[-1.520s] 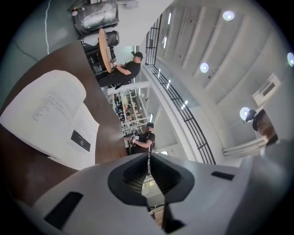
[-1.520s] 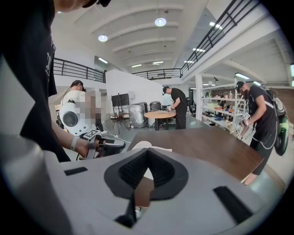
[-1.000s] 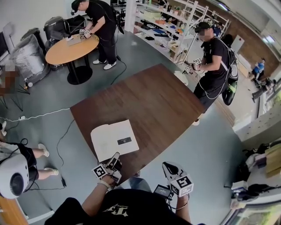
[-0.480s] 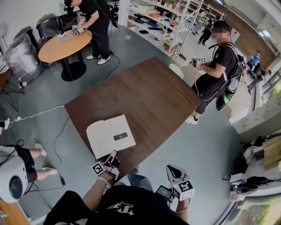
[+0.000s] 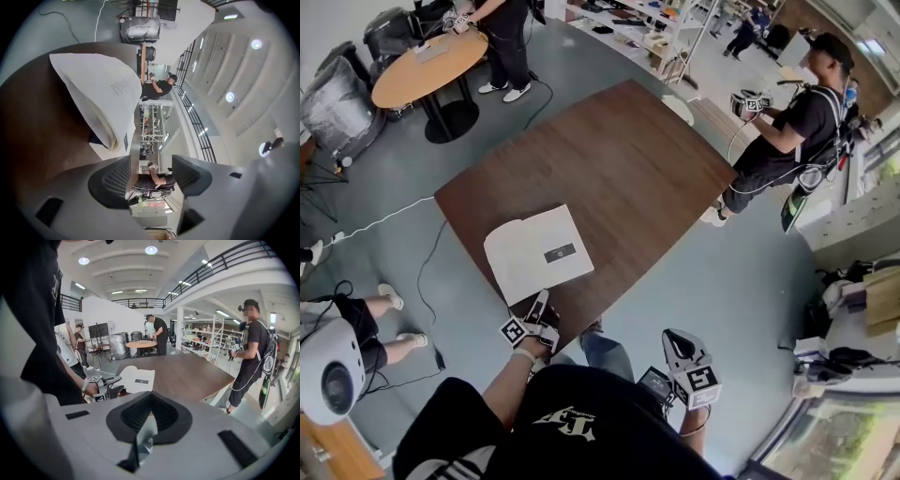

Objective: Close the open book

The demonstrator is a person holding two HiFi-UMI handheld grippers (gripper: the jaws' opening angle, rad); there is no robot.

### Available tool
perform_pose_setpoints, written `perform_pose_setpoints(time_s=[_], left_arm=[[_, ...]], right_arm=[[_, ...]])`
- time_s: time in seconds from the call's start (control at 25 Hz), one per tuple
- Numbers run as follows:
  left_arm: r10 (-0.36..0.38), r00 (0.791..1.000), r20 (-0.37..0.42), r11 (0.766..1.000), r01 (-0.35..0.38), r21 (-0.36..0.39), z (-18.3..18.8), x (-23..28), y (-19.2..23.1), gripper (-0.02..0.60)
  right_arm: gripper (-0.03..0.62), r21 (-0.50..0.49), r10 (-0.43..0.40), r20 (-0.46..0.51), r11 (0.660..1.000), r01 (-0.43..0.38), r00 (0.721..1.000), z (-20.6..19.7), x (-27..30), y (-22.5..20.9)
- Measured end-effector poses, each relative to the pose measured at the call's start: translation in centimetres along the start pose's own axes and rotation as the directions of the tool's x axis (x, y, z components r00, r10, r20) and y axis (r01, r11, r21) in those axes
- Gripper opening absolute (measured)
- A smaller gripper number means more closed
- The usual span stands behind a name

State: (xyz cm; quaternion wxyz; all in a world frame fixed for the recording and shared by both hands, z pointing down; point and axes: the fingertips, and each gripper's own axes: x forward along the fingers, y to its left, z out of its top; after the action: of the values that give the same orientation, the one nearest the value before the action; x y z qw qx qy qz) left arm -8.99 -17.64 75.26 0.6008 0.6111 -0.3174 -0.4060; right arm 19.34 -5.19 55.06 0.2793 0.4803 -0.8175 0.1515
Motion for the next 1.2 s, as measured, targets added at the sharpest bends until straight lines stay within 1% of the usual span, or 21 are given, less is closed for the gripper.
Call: perform_pose_setpoints(time_s=[0.12,0.28,0.4,0.6,0.76,0.96,1.2], left_arm=[[0.020,1.000,0.016,1.000,-0.019,-0.017,-0.4,-0.5,0.9,0.261],[0.051,0.997,0.061,0.998,-0.049,-0.040,1.0,-1.6,1.7,0.261],[0.077,0.992,0.098,0.995,-0.070,-0.066,1.6,-2.5,3.2,0.261],[0.132,0.981,0.142,0.989,-0.121,-0.082,2.3,-3.4,5.7,0.261],[0.146,0.978,0.150,0.988,-0.135,-0.079,2.8,-3.6,6.5,0.261],[0.127,0.973,0.190,0.989,-0.110,-0.094,4.0,-3.0,6.4,0.261],[0.140,0.964,0.225,0.987,-0.119,-0.105,5.0,-3.1,6.9,0.261]], right_arm=[[-0.012,-0.010,0.007,-0.020,1.000,-0.008,1.000,-1.0,-0.3,0.1],[-0.012,-0.023,0.014,-0.041,1.000,-0.015,0.999,-0.7,-0.2,1.1],[-0.012,-0.033,0.020,-0.051,0.999,-0.022,0.999,-0.9,-0.2,1.6],[-0.012,-0.079,0.039,-0.086,0.996,-0.045,0.996,-1.4,0.2,2.4],[-0.012,-0.101,0.048,-0.109,0.993,-0.059,0.993,-1.7,0.1,3.1],[-0.012,-0.115,0.056,-0.142,0.991,-0.073,0.988,-2.1,0.3,3.3],[-0.012,-0.141,0.070,-0.166,0.986,-0.094,0.984,-2.3,0.4,3.7]])
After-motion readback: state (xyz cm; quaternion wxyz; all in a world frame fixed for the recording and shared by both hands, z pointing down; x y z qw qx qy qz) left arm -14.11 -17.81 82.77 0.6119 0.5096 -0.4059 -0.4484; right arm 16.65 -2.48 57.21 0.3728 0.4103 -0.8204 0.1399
